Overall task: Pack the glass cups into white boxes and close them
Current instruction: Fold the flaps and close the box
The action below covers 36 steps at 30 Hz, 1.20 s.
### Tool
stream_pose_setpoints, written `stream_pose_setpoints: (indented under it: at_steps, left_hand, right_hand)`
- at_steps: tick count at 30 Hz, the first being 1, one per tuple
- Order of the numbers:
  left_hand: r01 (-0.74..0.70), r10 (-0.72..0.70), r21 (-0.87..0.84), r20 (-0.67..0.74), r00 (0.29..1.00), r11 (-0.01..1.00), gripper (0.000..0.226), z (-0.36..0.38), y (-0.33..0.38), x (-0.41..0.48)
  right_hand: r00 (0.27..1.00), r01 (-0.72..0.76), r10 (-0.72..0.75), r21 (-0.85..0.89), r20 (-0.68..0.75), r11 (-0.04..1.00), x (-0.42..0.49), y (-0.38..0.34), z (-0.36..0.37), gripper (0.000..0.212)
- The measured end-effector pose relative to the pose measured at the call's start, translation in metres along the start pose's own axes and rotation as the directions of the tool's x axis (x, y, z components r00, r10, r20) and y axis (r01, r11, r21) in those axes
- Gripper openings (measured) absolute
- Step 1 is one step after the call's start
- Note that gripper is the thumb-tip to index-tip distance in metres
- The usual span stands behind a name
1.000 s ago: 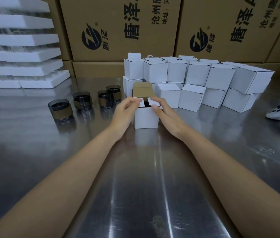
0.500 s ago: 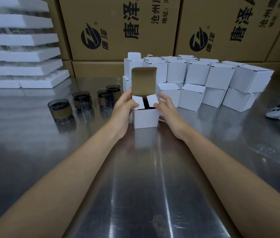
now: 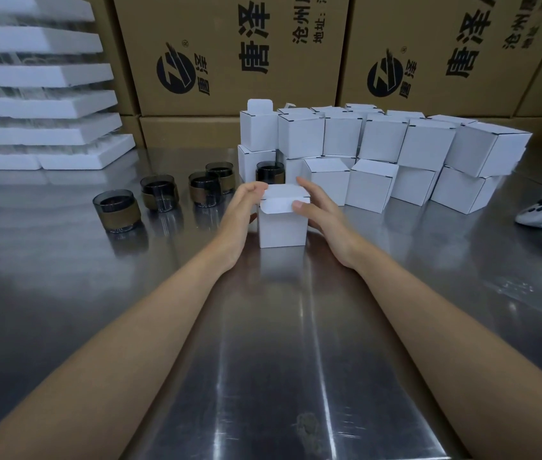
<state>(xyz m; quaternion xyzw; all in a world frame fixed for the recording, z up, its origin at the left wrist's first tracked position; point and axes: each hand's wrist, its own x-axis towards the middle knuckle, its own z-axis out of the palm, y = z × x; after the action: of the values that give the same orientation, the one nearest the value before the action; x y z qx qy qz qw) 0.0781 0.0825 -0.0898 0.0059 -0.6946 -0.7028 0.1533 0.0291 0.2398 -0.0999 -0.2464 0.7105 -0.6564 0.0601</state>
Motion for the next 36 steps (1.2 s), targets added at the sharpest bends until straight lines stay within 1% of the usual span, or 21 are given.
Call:
stream_pose_setpoints:
  at_steps: [3, 7, 10, 12, 14, 17, 19, 20, 23, 26, 30, 32, 36]
  left_hand:
    - [-0.055, 0.052, 0.05, 0.066, 0.996, 0.997, 0.014, -0.003, -0.004, -0.001]
    - [-0.114, 0.108, 0.111, 0.061, 0.992, 0.987, 0.011, -0.003, -0.005, -0.002]
    - [-0.16, 0.151, 0.165, 0.07, 0.986, 0.973, 0.017, -0.001, -0.005, -0.005]
    - [-0.182, 0.168, 0.204, 0.083, 0.982, 0.962, 0.019, 0.0, -0.006, -0.006]
    - [-0.17, 0.157, 0.225, 0.078, 0.985, 0.959, 0.015, 0.001, -0.008, -0.004]
    - [-0.123, 0.116, 0.208, 0.046, 0.992, 0.97, 0.013, 0.003, -0.008, 0.001]
    - [-0.108, 0.1, 0.204, 0.05, 0.994, 0.973, 0.013, 0.004, -0.007, 0.002]
    - [-0.103, 0.092, 0.206, 0.061, 0.994, 0.973, 0.015, 0.005, -0.006, 0.001]
    - [-0.07, 0.054, 0.205, 0.083, 0.995, 0.976, 0.031, 0.007, -0.003, -0.003]
    - [-0.027, 0.023, 0.139, 0.03, 0.999, 0.99, 0.018, 0.012, 0.002, -0.004]
    - [0.039, -0.037, 0.053, -0.033, 0.999, 0.998, 0.029, 0.016, 0.007, -0.003]
    - [0.073, -0.073, -0.004, -0.051, 0.996, 0.997, 0.03, 0.018, 0.01, -0.003]
    - [0.081, -0.087, -0.065, -0.083, 0.993, 0.995, 0.029, 0.021, 0.01, -0.007]
  right_hand:
    - [0.999, 0.02, -0.02, 0.012, -0.025, 1.0, 0.001, 0.002, 0.0, 0.044]
    - [0.998, 0.033, -0.033, -0.007, -0.048, 0.999, 0.001, 0.0, 0.003, 0.041]
    - [0.996, 0.048, -0.049, -0.016, -0.07, 0.999, 0.002, -0.001, 0.004, 0.036]
    - [0.997, 0.048, -0.048, -0.011, -0.064, 0.999, 0.002, -0.001, 0.003, 0.038]
    - [0.998, 0.036, -0.036, -0.002, -0.045, 0.999, 0.002, 0.0, 0.0, 0.042]
    - [0.999, 0.026, -0.026, 0.016, -0.021, 1.0, 0.002, 0.0, -0.002, 0.042]
    - [1.0, 0.012, -0.011, 0.045, -0.023, 0.999, 0.002, -0.001, -0.001, 0.043]
    - [0.999, 0.004, -0.002, 0.053, -0.032, 0.999, 0.003, -0.001, -0.001, 0.04]
    - [0.998, -0.033, 0.036, 0.049, -0.052, 0.998, 0.006, -0.001, 0.0, 0.029]
    - [0.997, -0.06, 0.061, 0.042, -0.044, 0.997, 0.008, -0.003, 0.001, 0.026]
    - [0.994, -0.066, 0.07, 0.042, -0.082, 0.997, 0.01, -0.007, 0.004, 0.017]
    - [0.993, -0.064, 0.067, 0.032, -0.098, 0.997, 0.01, -0.01, 0.007, 0.018]
    - [0.995, -0.054, 0.058, 0.042, -0.082, 0.998, 0.006, -0.012, 0.007, 0.016]
